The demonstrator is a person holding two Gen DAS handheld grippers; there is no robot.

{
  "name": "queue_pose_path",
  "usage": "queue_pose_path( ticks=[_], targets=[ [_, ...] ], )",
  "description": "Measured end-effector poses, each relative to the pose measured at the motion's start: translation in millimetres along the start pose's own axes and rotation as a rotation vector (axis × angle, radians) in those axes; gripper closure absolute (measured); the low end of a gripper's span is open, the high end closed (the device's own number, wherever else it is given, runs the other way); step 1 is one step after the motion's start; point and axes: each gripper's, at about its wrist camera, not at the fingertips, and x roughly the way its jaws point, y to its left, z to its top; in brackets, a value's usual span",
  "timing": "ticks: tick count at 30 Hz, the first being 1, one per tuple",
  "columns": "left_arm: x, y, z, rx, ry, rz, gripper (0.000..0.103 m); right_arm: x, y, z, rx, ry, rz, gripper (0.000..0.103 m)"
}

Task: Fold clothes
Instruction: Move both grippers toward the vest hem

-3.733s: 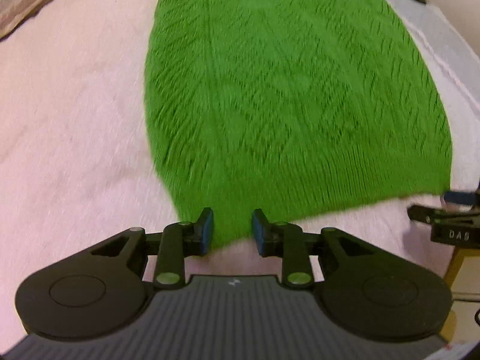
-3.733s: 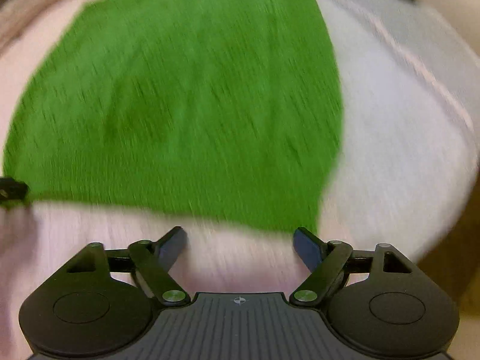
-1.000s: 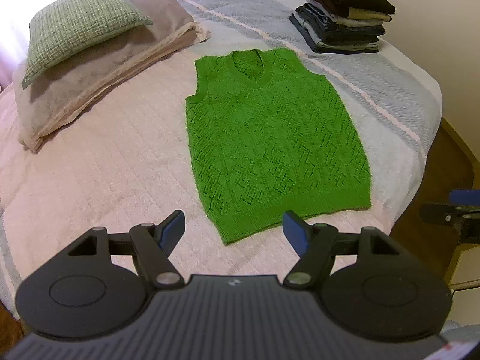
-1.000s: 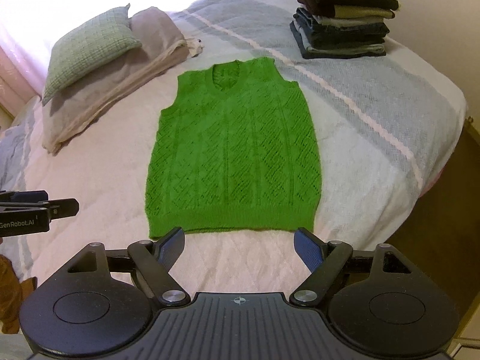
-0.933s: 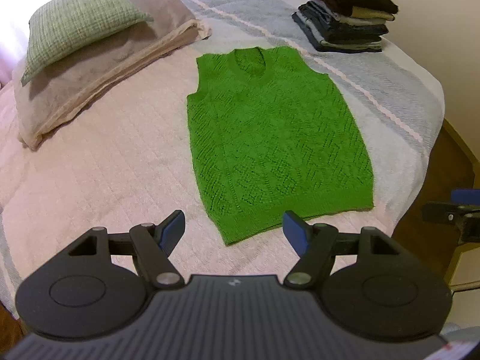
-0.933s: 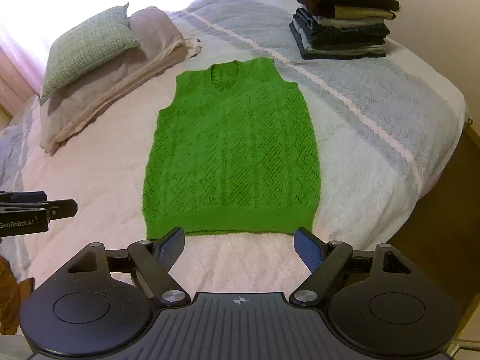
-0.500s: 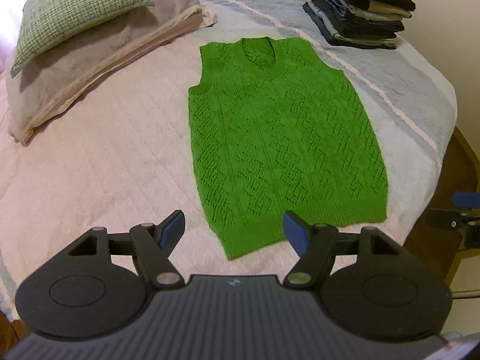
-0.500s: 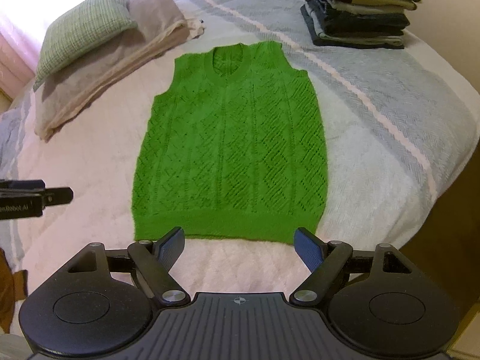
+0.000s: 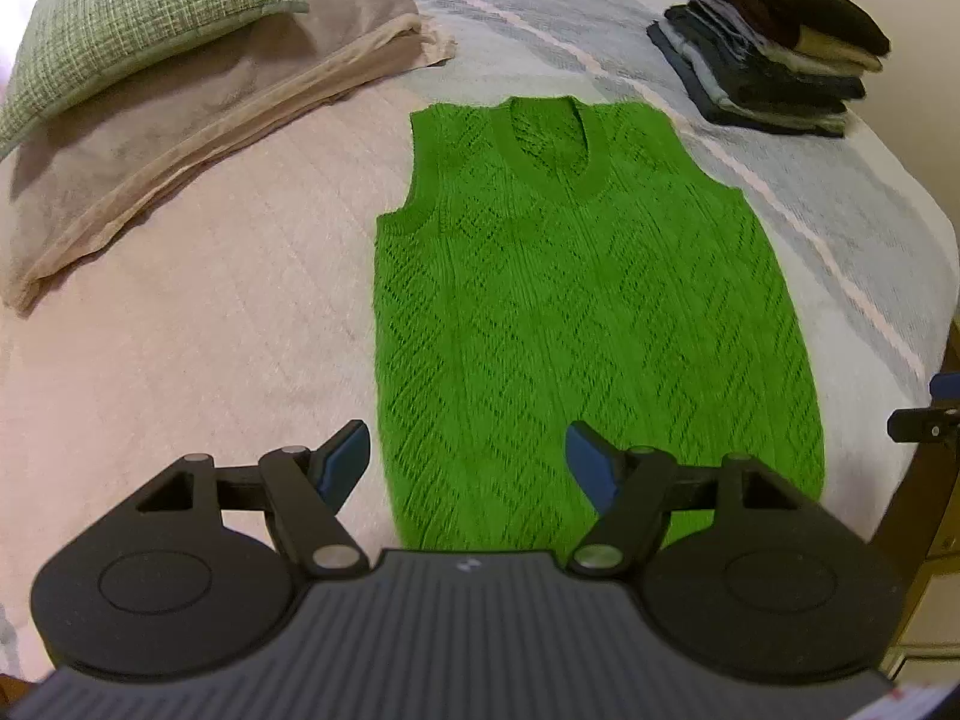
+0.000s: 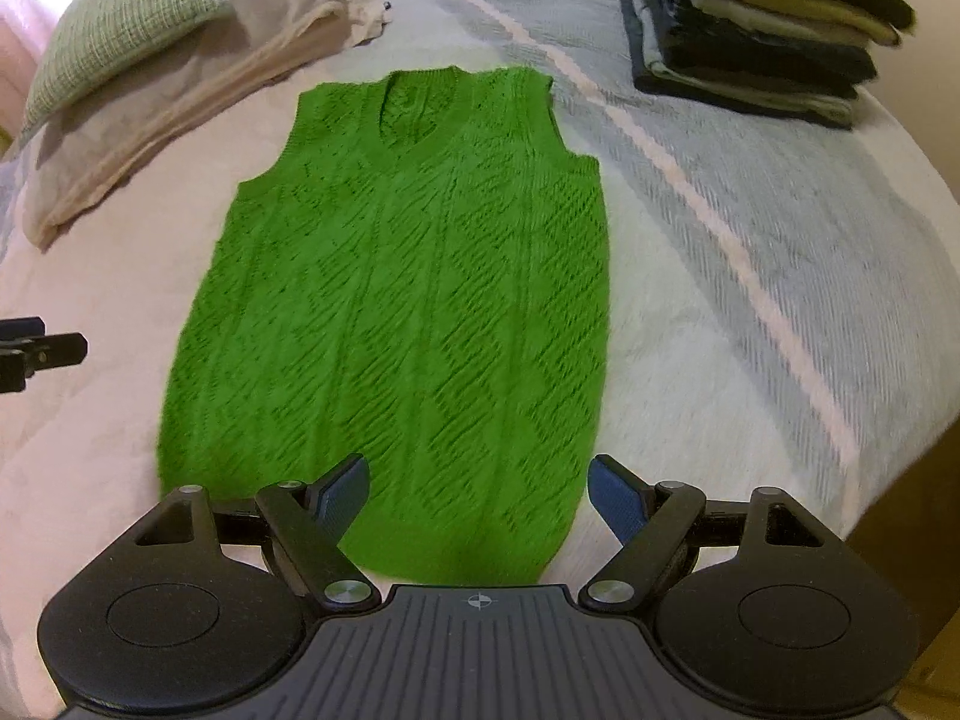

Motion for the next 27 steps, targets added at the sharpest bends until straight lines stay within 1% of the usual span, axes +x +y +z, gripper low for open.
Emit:
queue_pose_path(
  ticks=[4,7,10,14,15,16,19,23,25,27],
  targets=[
    [27.7,6.1,21.3,0.017,-0.013,-0.002,0.034,25.7,-17.5,26.5,-0.053,0.003,0.005,0.026],
    [56.5,13.0,41.4,0.044,-0.013,-0.013,0.034,49.2,-31.3,49.1,-0.096,-0.008,0.007,0.026],
    [92.6,20.5,65.4,0.085,-0.021,-0.03,0.034,79.2,-44.8,73.8,-0.166,-0.029,0.015,0.026],
    [151.1,28.6,101.6,0.2,-0.062,-0.05,0.036,128.3,-67.0,114.2,-0.265,-0.06,0.04,0.026],
    [165.5,30.1,111.0,0.239,-0.082,-0.061,0.039,139.2,-71.7,125.9,-0.288,-0.071,0.04,0.026],
    [179.3,32.2,121.1,0.272,-0.101,-0.076,0.04,150.2,-76.7,139.0,-0.307,-0.087,0.044,0.026],
    [220.7,42.4,163.3,0.368,-0.144,-0.102,0.04,176.9,-93.6,185.1,-0.346,-0.159,0.079,0.026],
    [261.3,48.5,218.3,0.463,-0.199,-0.137,0.04,202.4,-107.0,239.7,-0.364,-0.241,0.126,0.026],
    [279.4,49.9,242.3,0.503,-0.21,-0.157,0.04,217.9,-108.7,266.8,-0.384,-0.266,0.135,0.026],
    [299.5,49.1,261.9,0.521,-0.195,-0.18,0.041,231.9,-108.0,285.2,-0.39,-0.27,0.138,0.026]
  ],
)
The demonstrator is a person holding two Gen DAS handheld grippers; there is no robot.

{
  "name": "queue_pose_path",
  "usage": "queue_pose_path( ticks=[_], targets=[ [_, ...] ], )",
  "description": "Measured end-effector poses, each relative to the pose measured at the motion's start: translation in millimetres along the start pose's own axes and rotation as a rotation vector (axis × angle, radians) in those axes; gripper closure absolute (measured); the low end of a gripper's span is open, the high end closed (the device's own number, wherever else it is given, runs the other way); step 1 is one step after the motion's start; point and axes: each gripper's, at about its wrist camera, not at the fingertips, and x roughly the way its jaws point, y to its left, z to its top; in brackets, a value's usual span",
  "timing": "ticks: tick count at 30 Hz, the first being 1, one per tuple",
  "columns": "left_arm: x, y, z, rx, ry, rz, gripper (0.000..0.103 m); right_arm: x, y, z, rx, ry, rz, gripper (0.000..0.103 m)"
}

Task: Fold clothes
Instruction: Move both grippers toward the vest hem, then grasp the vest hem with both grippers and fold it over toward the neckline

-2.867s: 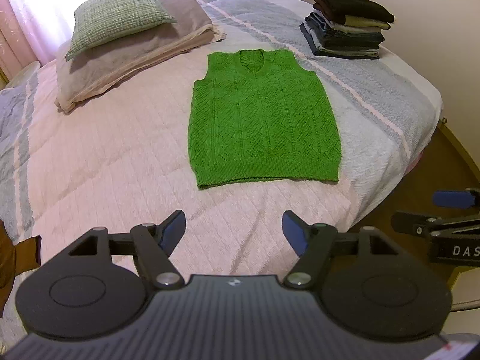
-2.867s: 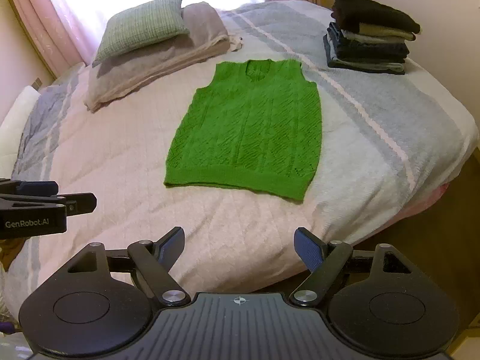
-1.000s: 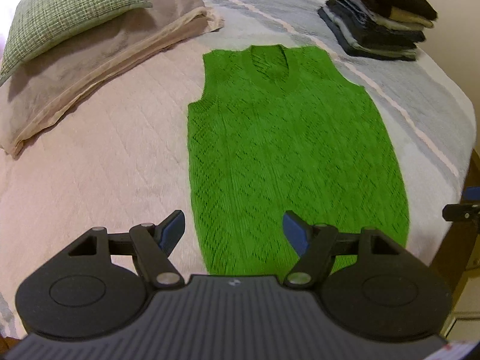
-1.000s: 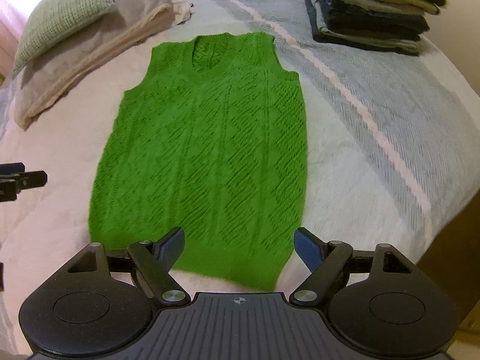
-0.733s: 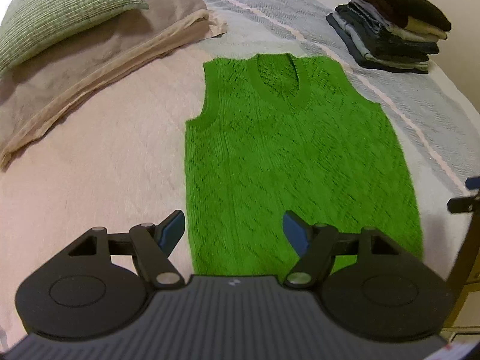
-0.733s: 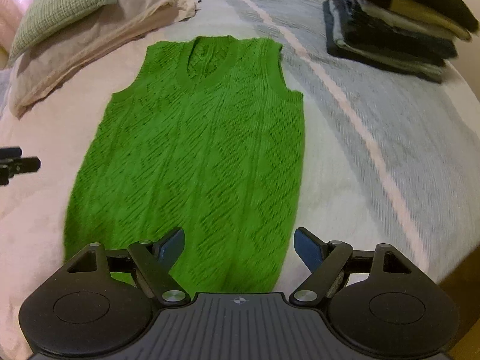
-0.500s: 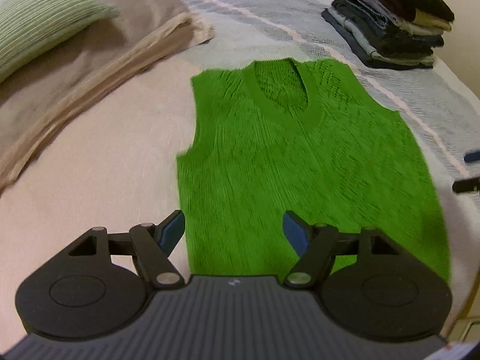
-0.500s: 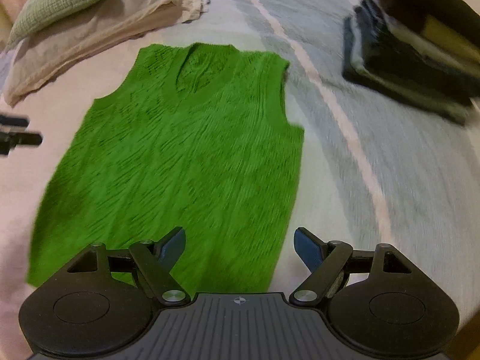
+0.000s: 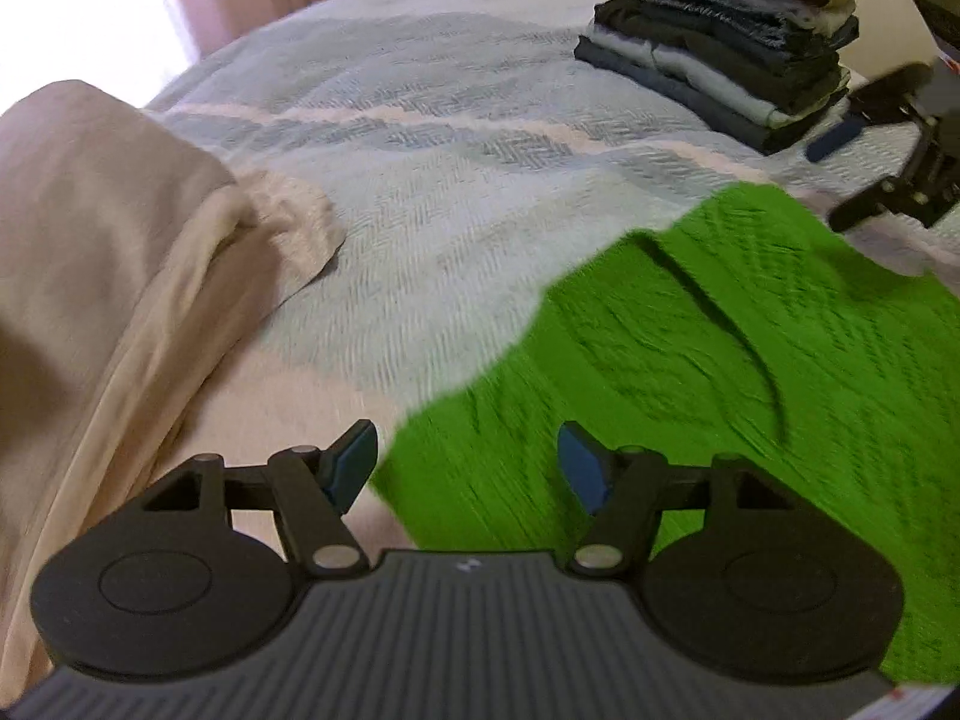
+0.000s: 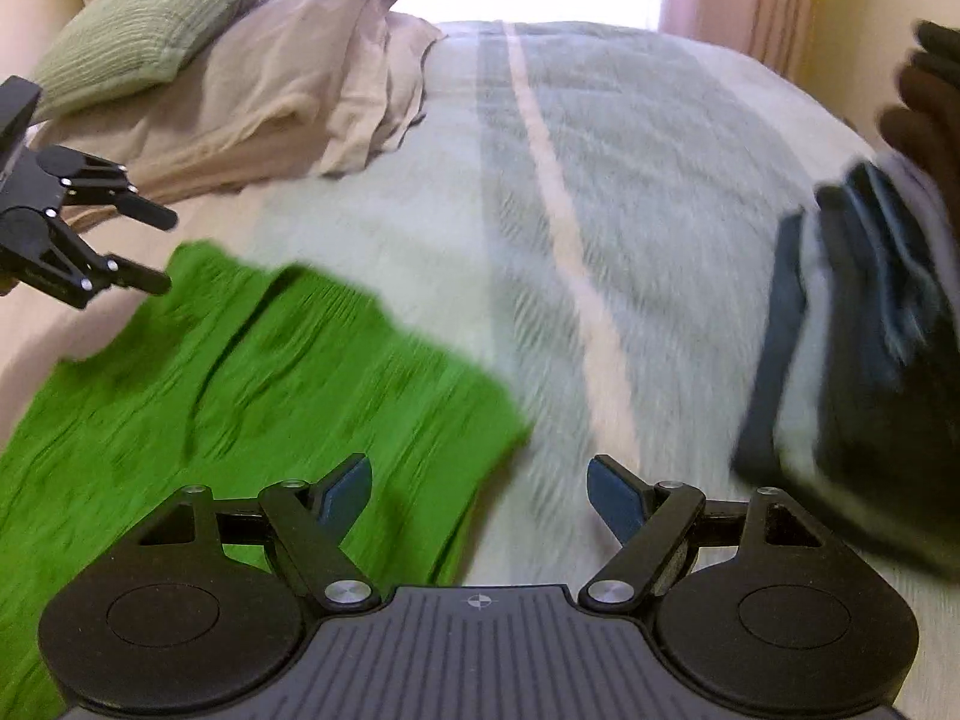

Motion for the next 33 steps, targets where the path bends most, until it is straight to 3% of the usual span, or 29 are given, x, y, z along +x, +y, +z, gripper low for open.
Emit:
queue_pose_path(
  ticks=[5,6,8,10,13,17,20,22,24,26,29,31,33],
  targets=[
    [41.5,11.7,4.4,-0.001,0.075,-0.082,0.043,48.2,-15.2,9.1,0.069,0.057,0.061,0.026],
    [45.8,11.5,1.6,0.009,0.083,-0.082,0.045,54.8,-15.8,6.8,0.08,0.07,0.084,0.031],
    [47.9,8.9,-3.4,0.025,0.079,-0.076,0.063,54.8,-13.7,1.9,0.066,0.063,0.142,0.085],
    [42.1,7.8,-7.6,0.023,0.06,-0.071,0.088,44.5,-6.9,-1.9,0.042,0.027,0.147,0.088],
    [17.5,7.6,-12.9,0.013,0.008,-0.061,0.093,10.1,8.1,-0.8,-0.033,-0.048,0.095,0.089],
    [-45.0,1.7,-21.7,-0.018,-0.091,-0.051,0.094,-68.4,39.1,-14.2,-0.099,-0.197,0.065,0.089],
    [-111.9,-9.9,-44.0,-0.073,-0.174,-0.048,0.094,-133.9,81.8,-43.4,-0.193,-0.274,0.029,0.089],
    [-161.4,-38.1,-71.5,-0.104,-0.215,-0.036,0.094,-174.3,116.0,-73.9,-0.246,-0.276,0.018,0.089],
    [-201.7,-69.1,-105.7,-0.141,-0.224,-0.032,0.094,-203.7,152.9,-109.5,-0.3,-0.232,0.01,0.089],
    [-229.1,-103.0,-146.4,-0.194,-0.189,-0.033,0.094,-214.7,190.5,-146.4,-0.32,-0.13,0.02,0.088],
    [-239.7,-149.4,-212.8,-0.333,-0.033,-0.084,0.083,-208.1,238.0,-206.5,-0.297,0.103,-0.009,0.075],
    [-237.5,-176.7,-253.2,-0.41,0.075,-0.095,0.079,-198.2,256.4,-243.3,-0.209,0.252,-0.064,0.075],
    [-239.2,-195.4,-285.8,-0.485,0.141,-0.103,0.078,-195.7,259.1,-265.6,-0.056,0.321,-0.094,0.074]
  ],
)
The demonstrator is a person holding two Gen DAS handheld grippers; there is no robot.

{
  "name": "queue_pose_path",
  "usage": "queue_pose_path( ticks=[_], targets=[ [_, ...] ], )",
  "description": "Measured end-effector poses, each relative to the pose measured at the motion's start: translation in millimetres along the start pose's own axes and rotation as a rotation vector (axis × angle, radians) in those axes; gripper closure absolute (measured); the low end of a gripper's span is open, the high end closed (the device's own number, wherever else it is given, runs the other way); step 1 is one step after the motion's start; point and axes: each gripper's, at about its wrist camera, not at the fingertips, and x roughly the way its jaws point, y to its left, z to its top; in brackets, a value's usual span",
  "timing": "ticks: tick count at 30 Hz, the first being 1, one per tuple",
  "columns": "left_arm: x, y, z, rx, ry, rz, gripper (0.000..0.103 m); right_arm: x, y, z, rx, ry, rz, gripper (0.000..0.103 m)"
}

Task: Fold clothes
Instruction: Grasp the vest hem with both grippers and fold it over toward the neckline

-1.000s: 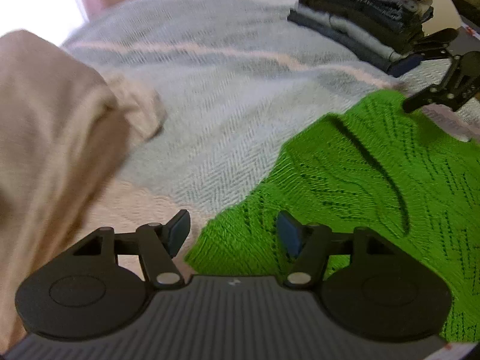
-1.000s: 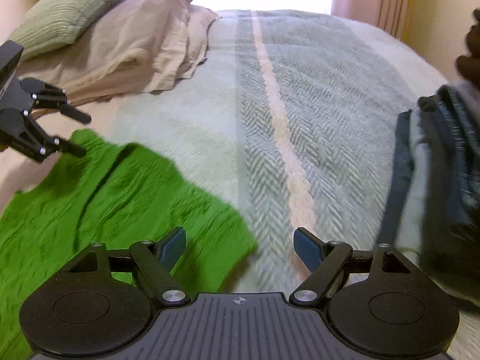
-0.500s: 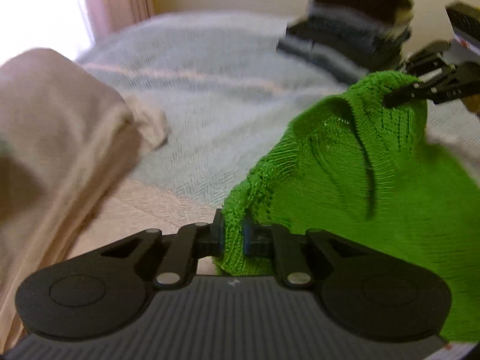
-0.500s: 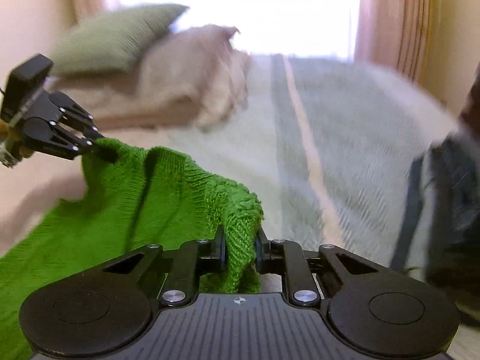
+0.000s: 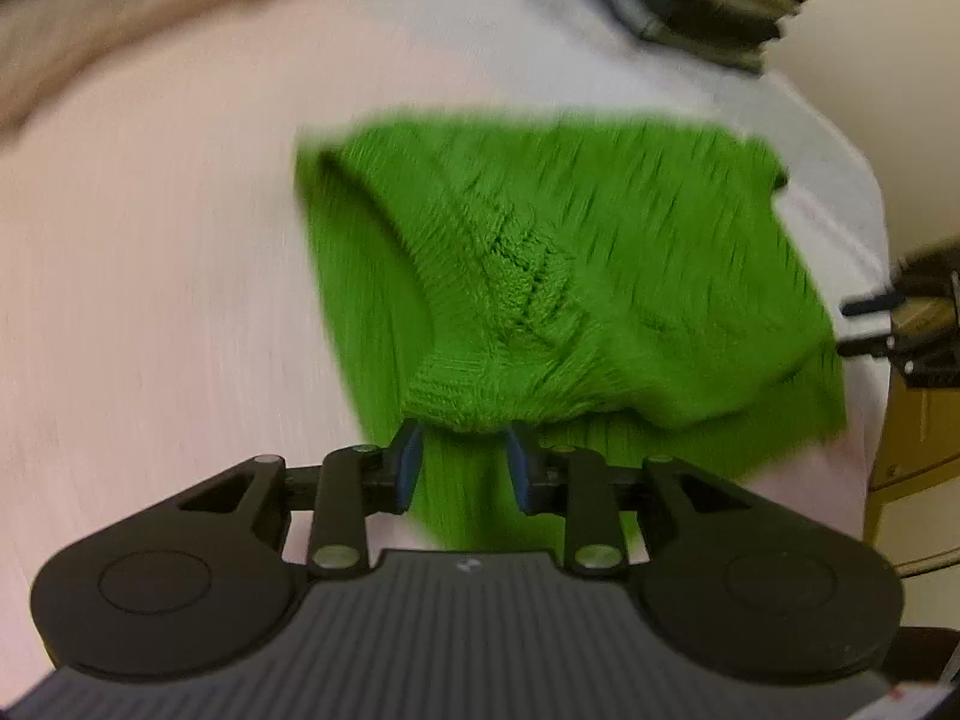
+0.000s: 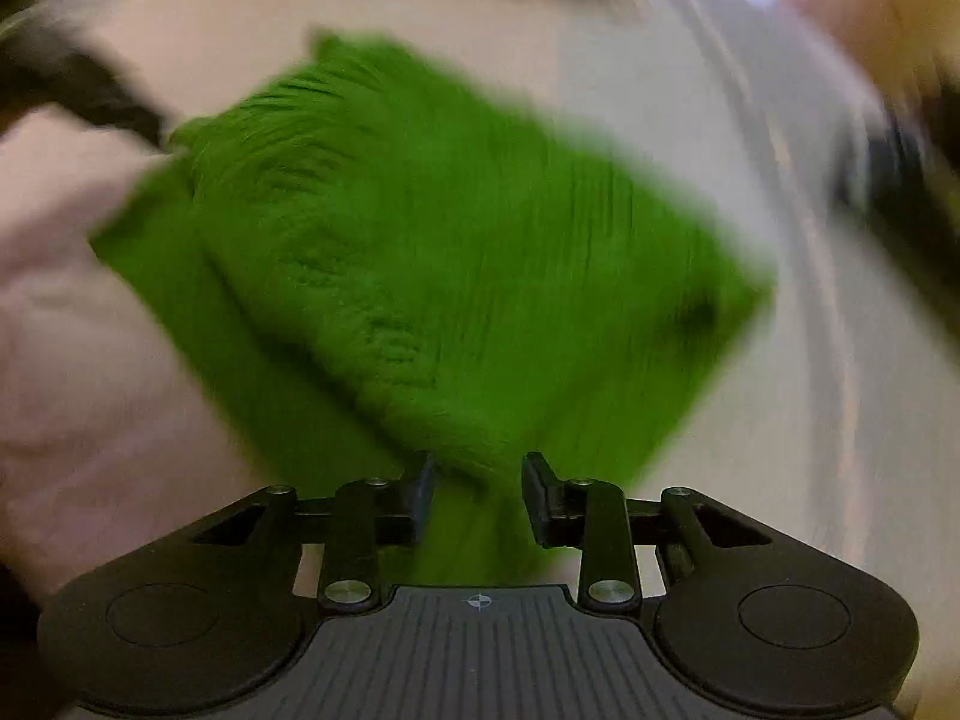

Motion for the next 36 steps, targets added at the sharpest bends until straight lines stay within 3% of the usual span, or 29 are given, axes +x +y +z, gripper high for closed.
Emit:
queue_pose_path(
  ticks=[3,5,8,10,12,14,16,18,19,21,25,29,31,33,36],
  targets=[
    [-3.3,4.8,-25.4,-0.119,0.019,-0.028,0.073,-3.0,-9.5,-19.3,0.304,0.002,0.023,0.07],
    [-10.8,8.0,-28.1,-0.171,-0.012,-0.051,0.069,-11.6,-19.9,-26.5,0.527,-0.065,0.09,0.065],
    [-11.3,16.3,-21.8,-0.283,-0.065,-0.117,0.055,-9.1,-38.6,-38.8,0.875,-0.168,0.237,0.049],
    [-5.5,25.1,-17.9,-0.411,-0.081,-0.171,0.037,3.4,-53.3,-46.9,1.118,-0.22,0.349,0.046],
    [5.2,33.2,-18.4,-0.549,-0.095,-0.209,0.037,25.4,-56.9,-55.2,1.31,-0.243,0.443,0.046],
    [16.1,42.8,-21.8,-0.673,-0.11,-0.24,0.038,39.4,-56.3,-58.6,1.39,-0.289,0.483,0.046],
    [26.6,46.1,-20.8,-0.735,-0.137,-0.242,0.045,51.6,-55.6,-57.4,1.421,-0.331,0.478,0.047],
    [36.9,47.2,-17.4,-0.755,-0.149,-0.225,0.056,59.8,-53.4,-50.9,1.407,-0.367,0.47,0.086],
    [40.4,47.3,-16.8,-0.763,-0.14,-0.207,0.075,58.6,-54.1,-50.6,1.39,-0.36,0.446,0.096],
    [38.3,44.3,-14.5,-0.734,-0.149,-0.163,0.097,43.6,-57.0,-50.2,1.321,-0.411,0.403,0.097],
    [2.5,32.5,-22.5,-0.553,-0.249,-0.126,0.097,5.6,-60.2,-57.0,1.212,-0.483,0.357,0.097],
    [1.2,9.1,-35.6,-0.395,-0.198,-0.067,0.097,12.8,-59.5,-58.0,1.146,-0.411,0.295,0.097],
    [5.2,-5.2,-39.6,-0.326,-0.183,-0.024,0.097,9.2,-59.1,-62.1,1.143,-0.431,0.294,0.097],
    [3.7,-13.4,-41.6,-0.287,-0.21,0.001,0.097,2.6,-55.6,-64.8,1.123,-0.453,0.295,0.097],
    [5.4,-14.2,-47.6,-0.269,-0.213,0.029,0.096,4.3,-52.7,-77.3,1.092,-0.401,0.271,0.097]
  ],
)
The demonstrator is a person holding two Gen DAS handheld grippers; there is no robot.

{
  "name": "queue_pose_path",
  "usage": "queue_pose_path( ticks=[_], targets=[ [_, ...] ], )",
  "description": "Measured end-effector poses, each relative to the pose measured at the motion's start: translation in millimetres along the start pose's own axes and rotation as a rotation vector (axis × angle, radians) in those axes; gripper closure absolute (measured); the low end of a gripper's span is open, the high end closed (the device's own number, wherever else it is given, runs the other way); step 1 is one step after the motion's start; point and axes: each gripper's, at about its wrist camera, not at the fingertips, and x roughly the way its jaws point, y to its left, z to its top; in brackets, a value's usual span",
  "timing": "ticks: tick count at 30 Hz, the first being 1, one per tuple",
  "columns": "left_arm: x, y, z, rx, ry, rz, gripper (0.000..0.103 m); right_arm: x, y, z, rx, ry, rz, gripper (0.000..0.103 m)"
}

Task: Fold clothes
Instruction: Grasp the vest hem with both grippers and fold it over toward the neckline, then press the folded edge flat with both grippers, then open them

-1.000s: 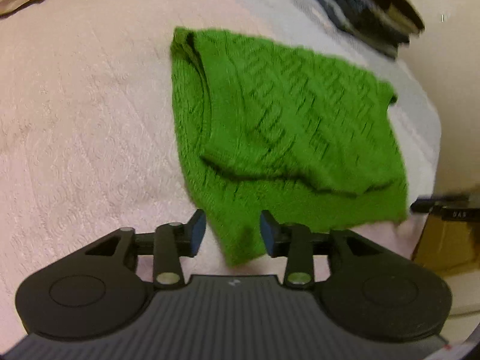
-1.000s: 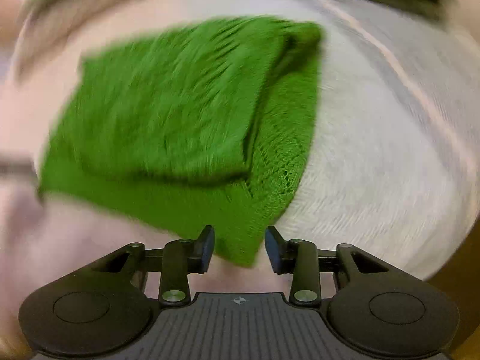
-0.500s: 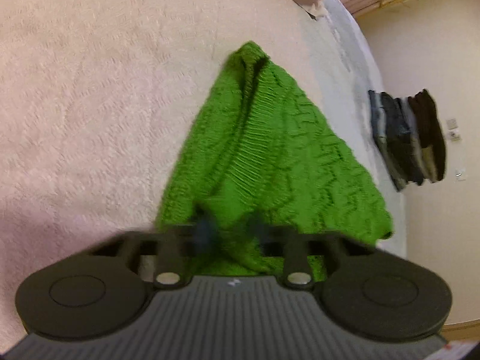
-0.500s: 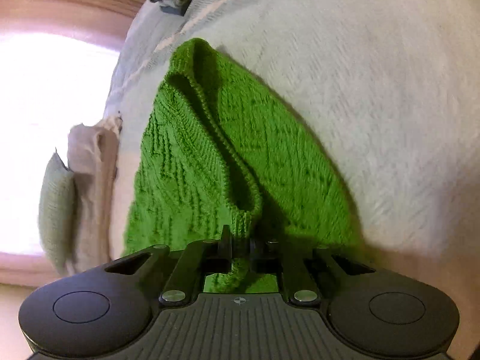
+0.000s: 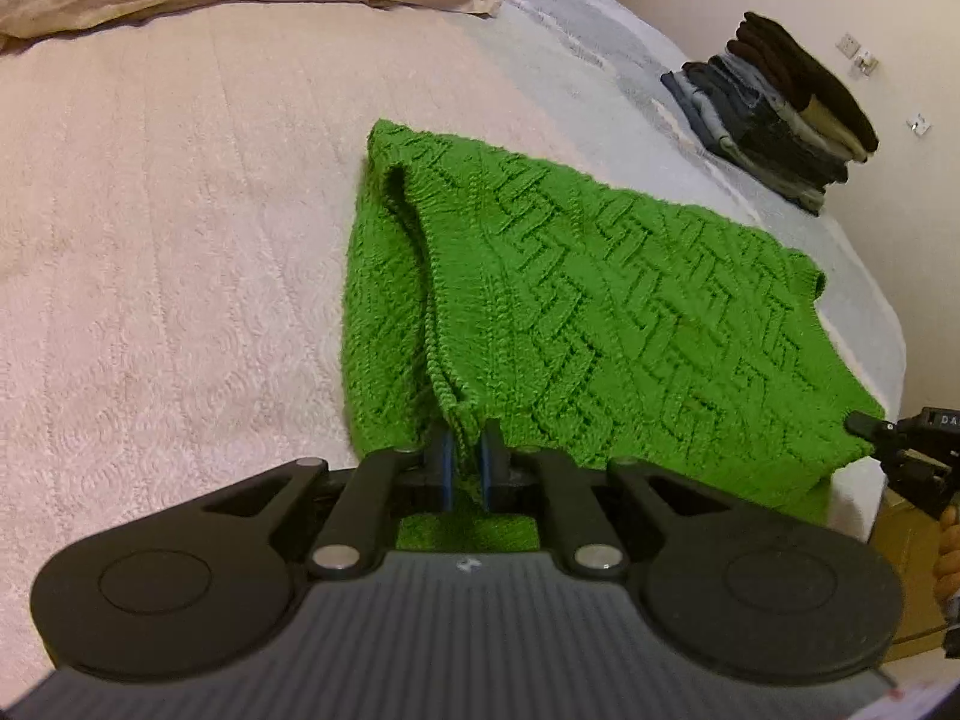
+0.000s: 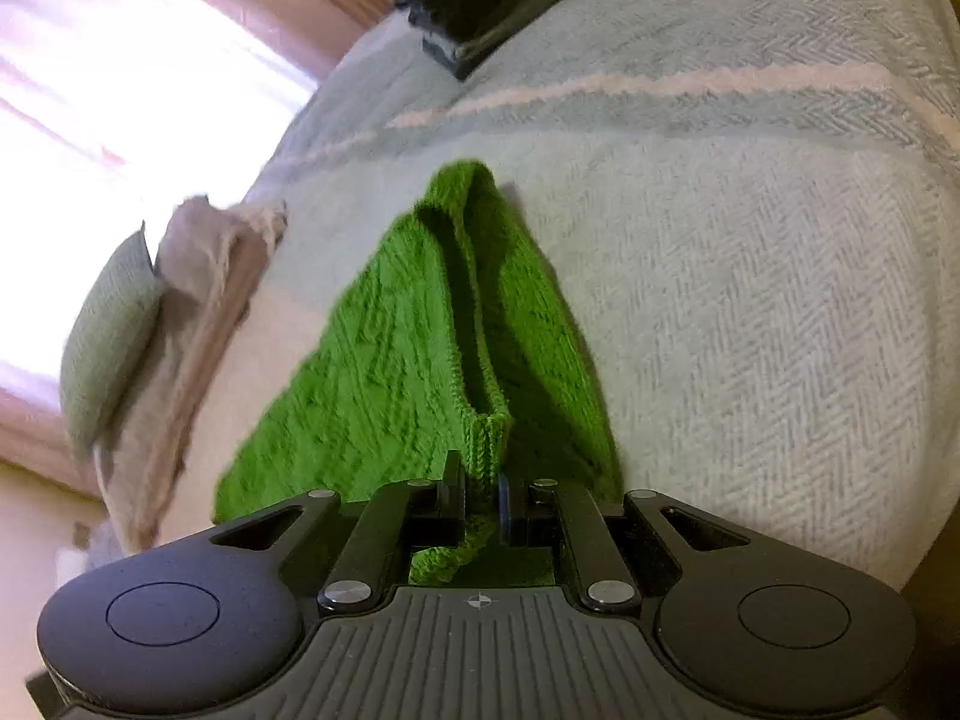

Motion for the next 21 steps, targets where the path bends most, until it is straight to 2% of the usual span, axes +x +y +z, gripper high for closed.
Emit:
queue_pose_path(
  ticks=[4,6,8,9,10,12,14,15,19,21],
  targets=[
    [11.2,-1.8,-8.5,0.06,0.034,0.037,0.094,27.0,-4.9,-13.4,-0.044,0.089,-0.096,0.096],
    [16.4,-7.7,-6.5,0.113,0.061,0.071,0.092,30.5,10.8,-11.1,-0.146,0.129,-0.145,0.092],
    [14.4,-10.9,3.0,0.133,0.083,0.081,0.088,30.4,32.2,-2.0,-0.265,0.211,-0.212,0.085],
    [10.8,-9.1,8.8,0.125,0.093,0.082,0.085,27.1,40.4,3.2,-0.297,0.234,-0.239,0.083],
    [6.0,-6.5,15.0,0.115,0.099,0.09,0.083,22.1,49.2,10.0,-0.329,0.237,-0.265,0.076],
    [-7.4,-0.8,28.4,0.116,0.086,0.143,0.082,9.9,68.8,25.3,-0.417,0.184,-0.293,0.068],
    [-17.7,4.1,45.7,0.134,0.053,0.185,0.08,3.2,90.1,40.7,-0.514,0.083,-0.304,0.058],
    [-17.5,3.7,54.0,0.148,0.039,0.2,0.08,5.9,101.3,47.9,-0.563,0.03,-0.296,0.057],
    [15.3,-16.2,99.3,0.305,-0.037,0.251,0.08,52.5,142.6,60.3,-0.78,-0.12,-0.258,0.057],
    [38.3,-29.6,120.4,0.379,-0.091,0.266,0.079,85.9,151.7,63.0,-0.863,-0.142,-0.255,0.057]
  ],
)
